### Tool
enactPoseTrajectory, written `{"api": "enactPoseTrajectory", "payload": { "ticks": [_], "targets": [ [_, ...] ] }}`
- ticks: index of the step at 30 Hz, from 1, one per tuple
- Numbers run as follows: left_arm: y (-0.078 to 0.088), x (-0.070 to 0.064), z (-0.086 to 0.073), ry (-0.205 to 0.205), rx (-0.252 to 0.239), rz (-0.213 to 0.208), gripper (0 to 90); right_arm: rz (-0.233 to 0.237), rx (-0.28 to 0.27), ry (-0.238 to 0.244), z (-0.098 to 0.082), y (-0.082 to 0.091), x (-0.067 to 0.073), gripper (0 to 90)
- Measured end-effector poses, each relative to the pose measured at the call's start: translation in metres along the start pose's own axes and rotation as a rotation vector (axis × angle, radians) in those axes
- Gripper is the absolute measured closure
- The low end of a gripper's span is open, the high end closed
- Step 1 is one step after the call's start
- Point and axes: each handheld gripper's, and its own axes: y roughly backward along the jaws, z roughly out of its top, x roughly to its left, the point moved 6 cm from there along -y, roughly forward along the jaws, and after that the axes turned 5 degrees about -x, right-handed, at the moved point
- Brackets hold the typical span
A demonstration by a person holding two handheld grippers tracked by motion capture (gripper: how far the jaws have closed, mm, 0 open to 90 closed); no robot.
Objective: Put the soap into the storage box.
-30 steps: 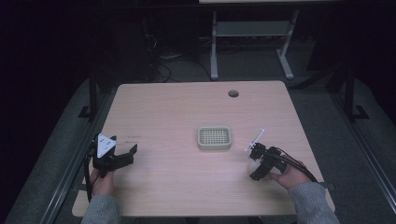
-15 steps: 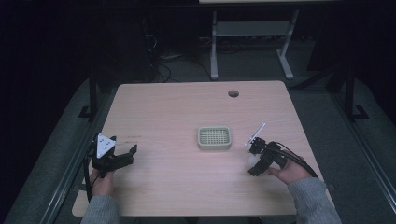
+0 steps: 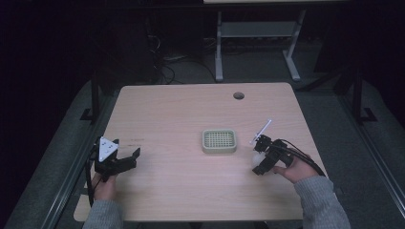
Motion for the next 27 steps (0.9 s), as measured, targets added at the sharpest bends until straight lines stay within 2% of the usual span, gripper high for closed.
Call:
{"api": "enactPoseTrajectory", "payload": {
  "ticks": [27],
  "targets": [
    [0.000, 0.002, 0.000, 0.007, 0.000, 0.006, 14.8, 0.034, -0.034, 0.026, 0.038, 0.018, -0.005, 24.0]
  ]
}}
